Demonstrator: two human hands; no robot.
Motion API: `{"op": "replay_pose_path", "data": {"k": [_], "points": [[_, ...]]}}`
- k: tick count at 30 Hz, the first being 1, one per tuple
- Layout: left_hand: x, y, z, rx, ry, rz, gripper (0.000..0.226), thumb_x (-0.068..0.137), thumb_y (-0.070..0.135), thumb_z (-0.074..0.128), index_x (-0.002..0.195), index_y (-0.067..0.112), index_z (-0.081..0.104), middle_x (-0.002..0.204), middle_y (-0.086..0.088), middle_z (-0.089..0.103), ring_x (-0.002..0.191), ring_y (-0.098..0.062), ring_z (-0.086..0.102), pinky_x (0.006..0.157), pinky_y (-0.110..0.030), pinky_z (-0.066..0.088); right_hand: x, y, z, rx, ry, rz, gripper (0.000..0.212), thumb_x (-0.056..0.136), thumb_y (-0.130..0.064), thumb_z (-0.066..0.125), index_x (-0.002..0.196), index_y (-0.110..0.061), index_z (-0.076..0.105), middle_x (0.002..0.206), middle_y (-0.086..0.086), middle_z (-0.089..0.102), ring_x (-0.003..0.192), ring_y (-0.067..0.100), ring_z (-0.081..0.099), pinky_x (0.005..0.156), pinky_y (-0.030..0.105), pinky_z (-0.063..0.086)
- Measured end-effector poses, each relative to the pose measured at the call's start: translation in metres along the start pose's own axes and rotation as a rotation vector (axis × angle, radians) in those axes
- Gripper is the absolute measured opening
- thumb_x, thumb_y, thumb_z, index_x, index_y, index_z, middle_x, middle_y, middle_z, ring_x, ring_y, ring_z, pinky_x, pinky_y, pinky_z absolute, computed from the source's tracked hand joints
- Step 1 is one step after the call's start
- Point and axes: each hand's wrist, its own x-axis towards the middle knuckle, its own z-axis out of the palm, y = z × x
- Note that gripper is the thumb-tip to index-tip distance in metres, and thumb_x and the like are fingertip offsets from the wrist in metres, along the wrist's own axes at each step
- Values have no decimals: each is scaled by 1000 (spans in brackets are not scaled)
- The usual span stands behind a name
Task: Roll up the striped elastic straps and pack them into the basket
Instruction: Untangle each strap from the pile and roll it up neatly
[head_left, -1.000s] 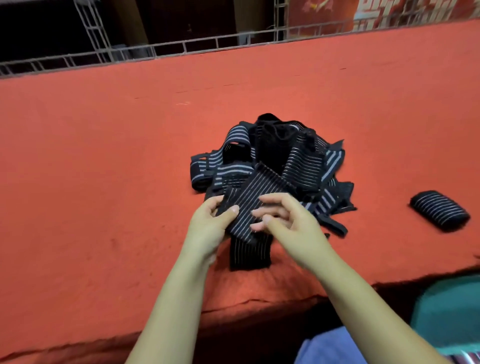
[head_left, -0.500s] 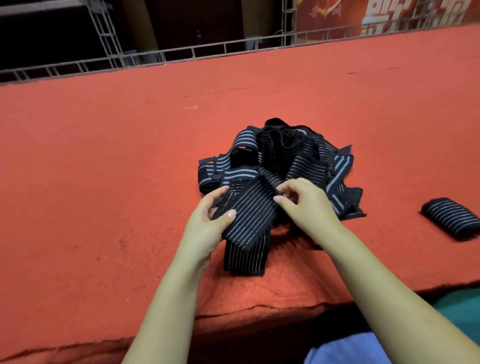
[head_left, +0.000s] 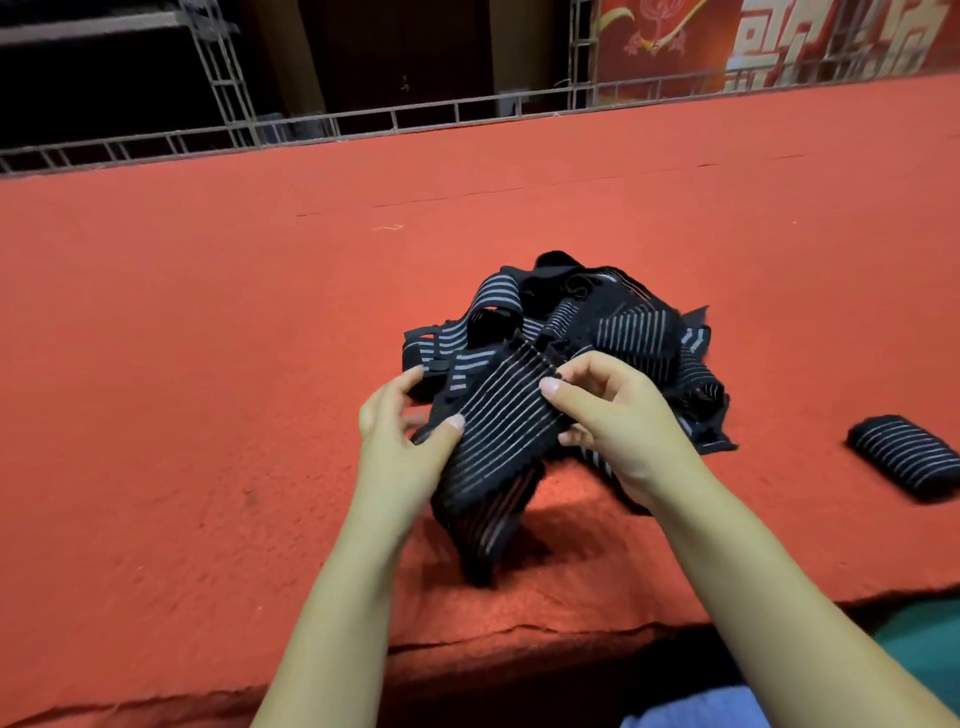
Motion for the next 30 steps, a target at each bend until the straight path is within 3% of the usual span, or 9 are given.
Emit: {"op": "replay_pose_path", "data": {"k": [3,6,8,12,17,22,25,27,30], "points": [[-11,15,2,115,2,274,35,86,29,69,117,39,57,137,8,42,127,-2,44,111,-24,33,-3,-1,17,29,111,-12,18,90,-6,62,75,-11,55,72,2,55,56,3,55,49,15,48],[-22,22,6,100,-157,398,36,80,47,61,115,37,61,130,9,57,124,3,49,104,-13,35,-10,0,32,67,60,-5,10,93,-12,60,83,-10,60,72,-3,58,60,-2,58,55,15,50],[-25,23,10,-11,-244,294,40,79,39,71,117,38,58,126,7,61,118,0,56,97,-14,43,-15,0,38,55,6,8,15,96,-21,54,88,-13,65,79,-5,65,71,-1,64,61,17,51],[-23,18,10,-181,-113,167,35,89,3,66,105,34,64,107,11,71,99,4,64,86,-14,48,-23,-2,34,33,-60,49,32,101,-32,39,100,-17,67,99,-1,71,84,7,69,70,22,56],[-18,14,14,-395,-86,-11,21,97,5,53,100,16,71,95,1,75,91,-16,67,80,-29,53,-27,-3,11,-61,-4,-56,18,97,-19,50,95,-21,68,90,-1,72,80,4,68,69,18,54],[-10,25,17,-513,-181,-72,16,95,4,54,96,12,68,82,2,74,76,-9,67,68,-19,54,19,2,-59,-700,414,-332,29,85,-8,66,112,-17,65,113,-1,62,111,14,57,98,22,40],[-1,32,25,-500,-254,-74,16,94,4,56,102,14,65,79,-3,70,71,-10,65,64,-20,53,61,6,-92,-1011,343,-203,56,82,-15,72,134,-18,54,143,10,45,136,26,36,111,35,26],[5,37,34,-445,-286,-68,18,94,5,57,108,17,62,80,-4,70,70,-11,65,62,-21,52,78,13,-101,-1101,255,-67,56,83,-22,73,135,-25,52,146,6,43,136,28,35,111,42,30],[10,43,48,-357,-321,-85,12,94,6,59,103,13,60,68,5,70,61,-6,64,51,-16,48,84,18,-107,-1068,235,-46,30,86,-21,70,115,-22,66,125,1,62,119,23,53,93,31,41]]}}
